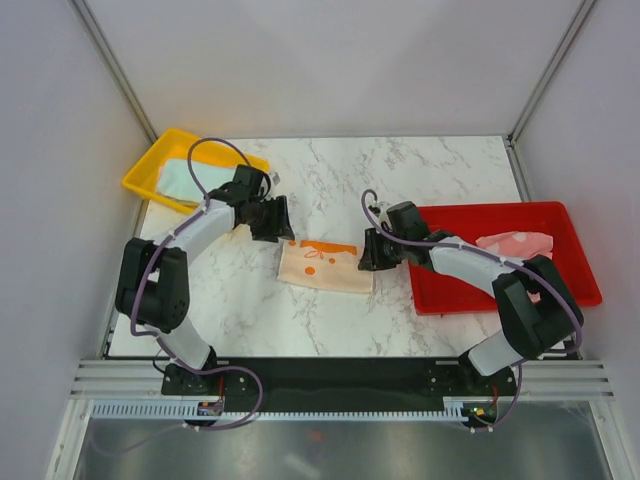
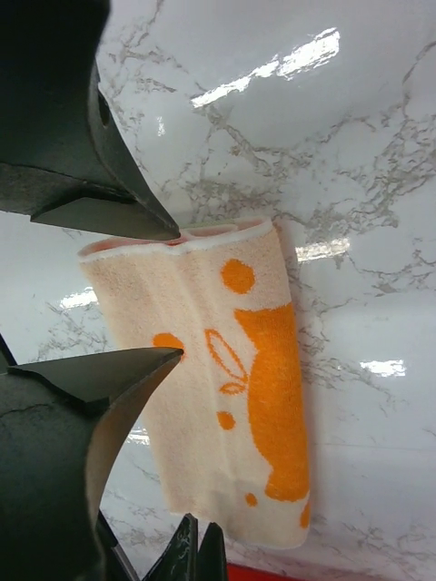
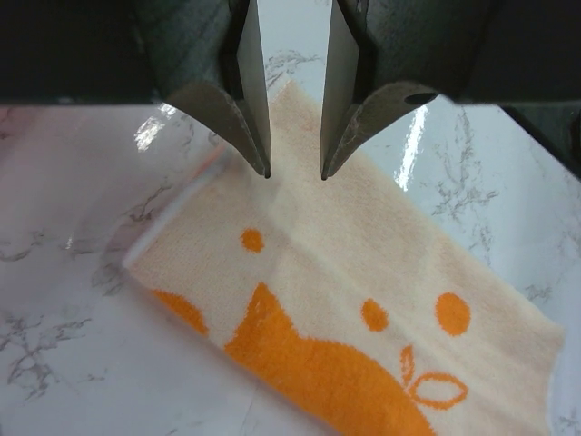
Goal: Fold and stack the towels
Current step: Fold the towel, then neatly place the folded towel into the bin
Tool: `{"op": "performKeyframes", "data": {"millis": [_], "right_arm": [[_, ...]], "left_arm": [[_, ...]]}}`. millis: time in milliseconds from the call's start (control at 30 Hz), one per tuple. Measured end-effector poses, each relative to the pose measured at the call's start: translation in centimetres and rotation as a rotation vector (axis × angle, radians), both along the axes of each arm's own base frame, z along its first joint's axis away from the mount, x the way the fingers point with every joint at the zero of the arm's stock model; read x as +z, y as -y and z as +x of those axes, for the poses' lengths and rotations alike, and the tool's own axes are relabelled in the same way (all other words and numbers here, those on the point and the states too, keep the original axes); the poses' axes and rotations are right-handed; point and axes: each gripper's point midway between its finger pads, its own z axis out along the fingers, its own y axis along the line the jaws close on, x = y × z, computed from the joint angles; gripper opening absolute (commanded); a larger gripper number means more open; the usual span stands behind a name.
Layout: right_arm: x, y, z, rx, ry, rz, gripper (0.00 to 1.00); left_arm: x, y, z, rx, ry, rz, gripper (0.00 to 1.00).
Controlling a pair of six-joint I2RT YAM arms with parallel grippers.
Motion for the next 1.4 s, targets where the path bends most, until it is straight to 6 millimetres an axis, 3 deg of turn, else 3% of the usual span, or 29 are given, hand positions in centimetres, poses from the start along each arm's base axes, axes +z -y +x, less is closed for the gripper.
{"op": "performKeyframes", "data": {"millis": [67,233,333,467,600,700,767,833,1000,1233,1400], "right_arm": [[-0.4,0.3,0.5,-0.008,0.012,-0.027,0.36],[-3.7,1.3,0.5,-0.02,-0.036,-0.111,0.36],[-3.6,1.2,0.8,-0.018,-0.021,-0.112,0.36],[-3.0,1.1,0.8,-0.011,-0.009,-0.101,0.36],[-0.7,0.9,0.8,-0.008,0.033,-0.066,0.37],[2.1,0.4,1.1,-0.001,0.095,-0.015,0.37],[3.6,-0.1,1.3,0.006,0.124,0.014,0.37],[4.9,-0.3,1.3,0.01,0.148,0.038,0.37],[7.8,-0.3,0.4,0.02,0.191,0.073,0.38],[13.5,-0.2,0.1,0.021,0.306,0.143,0.4],[14.8,-0.1,0.1,0.021,0.335,0.152,0.41]], "left_arm": [[-1.1,-0.2,-0.6,-0.004,-0.028,0.009,0.6],[-4.8,-0.7,-3.1,-0.016,-0.139,0.025,0.6],[-6.3,-0.9,-3.8,-0.015,-0.179,0.037,0.6],[-6.7,-0.5,-3.5,-0.023,-0.176,0.021,0.58],[-6.9,0.3,-3.3,-0.04,-0.16,0.013,0.54],[-7.1,0.8,-3.5,-0.044,-0.16,0.008,0.46],[-7.2,1.1,-3.6,-0.039,-0.164,0.003,0.29],[-7.4,1.2,-3.7,-0.03,-0.17,0.008,0.03],[-6.8,1.2,-3.5,-0.021,-0.177,0.037,0.02],[-3.6,0.9,-0.7,0.012,-0.108,0.089,0.02],[-3.1,0.3,-0.8,0.027,-0.109,0.12,0.02]]}}
